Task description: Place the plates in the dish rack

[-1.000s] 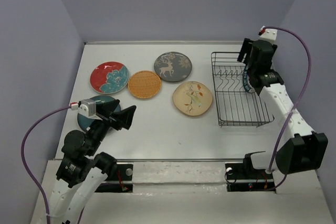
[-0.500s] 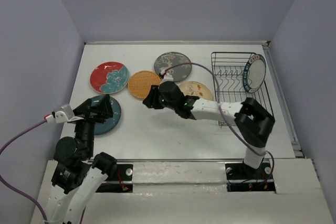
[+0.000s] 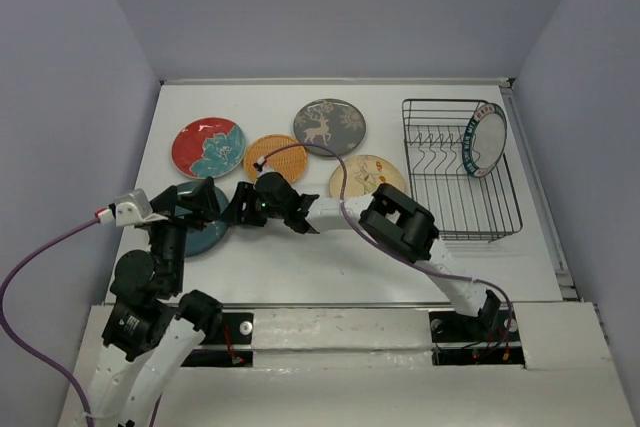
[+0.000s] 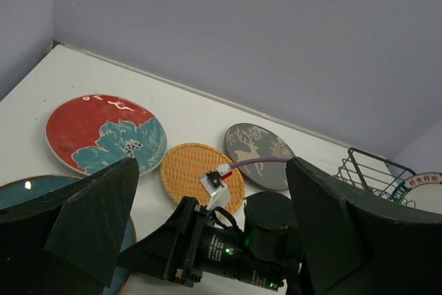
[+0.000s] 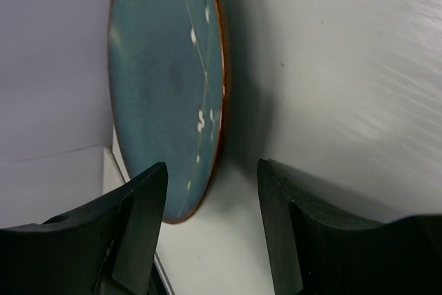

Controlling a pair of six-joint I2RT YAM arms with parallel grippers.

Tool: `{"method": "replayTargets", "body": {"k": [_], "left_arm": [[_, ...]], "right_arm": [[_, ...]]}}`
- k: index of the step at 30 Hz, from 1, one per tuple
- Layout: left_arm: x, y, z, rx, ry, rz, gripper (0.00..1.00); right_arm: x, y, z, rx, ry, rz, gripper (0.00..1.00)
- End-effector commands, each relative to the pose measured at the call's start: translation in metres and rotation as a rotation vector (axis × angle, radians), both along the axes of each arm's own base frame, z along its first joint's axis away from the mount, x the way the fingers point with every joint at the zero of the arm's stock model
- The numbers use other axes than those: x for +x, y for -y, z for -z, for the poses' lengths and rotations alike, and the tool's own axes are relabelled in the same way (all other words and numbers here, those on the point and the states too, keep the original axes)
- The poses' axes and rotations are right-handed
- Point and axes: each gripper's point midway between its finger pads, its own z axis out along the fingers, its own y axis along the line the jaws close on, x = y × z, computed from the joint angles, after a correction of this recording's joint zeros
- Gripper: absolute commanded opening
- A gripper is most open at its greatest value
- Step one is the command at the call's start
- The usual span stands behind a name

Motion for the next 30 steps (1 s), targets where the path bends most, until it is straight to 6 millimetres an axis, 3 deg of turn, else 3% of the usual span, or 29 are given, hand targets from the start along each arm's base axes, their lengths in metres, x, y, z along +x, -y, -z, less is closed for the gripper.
{"method": "replayTargets", "body": {"k": [1,3,8,9,13,15,17,18,19,20,21,22,23,24,25,26,27,28,29,30], "left_arm": [[0.002,0.003,-0.011,0.002,0.046,0.010,0.99],[0.002,0.003,-0.011,0.002,0.047,0.010,0.99],[0.000,0.002,-0.012,0.000,0.054,0.013,0.99],[0.000,0.002,-0.013,-0.001,0.057,0.014,0.99],[-0.002,0.003,-0.015,0.000,0.066,0.023,0.99],[-0.002,0.002,-0.015,-0.002,0.069,0.021,0.99],[-0.003,0.002,-0.015,-0.002,0.069,0.021,0.99],[-0.003,0.002,-0.015,-0.002,0.070,0.021,0.99],[-0.003,0.002,-0.016,-0.003,0.072,0.021,0.99],[-0.003,0.002,-0.016,-0.006,0.075,0.021,0.99],[-0.004,0.002,-0.016,-0.006,0.075,0.023,0.99],[-0.004,0.002,-0.017,-0.006,0.076,0.023,0.99],[-0.005,0.002,-0.018,-0.008,0.080,0.023,0.99],[-0.005,0.001,-0.017,-0.009,0.081,0.021,0.99],[-0.006,0.001,-0.018,-0.010,0.083,0.020,0.99],[-0.007,0.000,-0.018,-0.012,0.085,0.020,0.99],[-0.008,-0.002,-0.019,-0.015,0.090,0.015,0.99],[-0.009,-0.002,-0.020,-0.018,0.094,0.014,0.99],[-0.010,-0.003,-0.021,-0.021,0.100,0.012,0.99],[-0.012,-0.004,-0.022,-0.024,0.107,0.013,0.99]], "right_arm": [[0.000,-0.032,-0.008,0.104,-0.055,-0.020,0.59],[0.003,-0.036,0.009,0.093,-0.081,-0.007,0.56],[0.007,-0.047,0.016,0.072,-0.112,-0.006,0.49],[0.006,-0.044,0.023,0.065,-0.120,0.000,0.39],[0.002,-0.040,0.027,0.084,-0.130,0.002,0.15],[0.001,-0.038,0.020,0.089,-0.129,0.002,0.08],[-0.005,-0.030,0.024,0.072,-0.105,0.005,0.07],[-0.003,-0.028,0.003,0.092,-0.073,0.017,0.07],[-0.011,-0.021,0.008,0.069,-0.062,0.009,0.07],[-0.012,-0.017,0.000,0.074,-0.041,0.010,0.07],[-0.012,-0.014,-0.015,0.104,-0.007,0.011,0.07],[-0.009,-0.009,-0.054,0.147,0.065,0.020,0.07],[-0.011,0.002,-0.056,0.139,0.093,0.026,0.07],[-0.010,0.010,-0.071,0.141,0.133,0.038,0.07],[-0.002,0.023,-0.118,0.164,0.248,0.081,0.07],[-0.003,0.040,-0.119,0.124,0.288,0.103,0.07],[0.000,0.052,-0.135,0.115,0.338,0.129,0.07],[0.006,0.075,-0.182,0.119,0.457,0.190,0.07],[0.012,0.093,-0.195,0.092,0.506,0.226,0.07],[0.017,0.117,-0.191,0.018,0.530,0.264,0.07]]}}
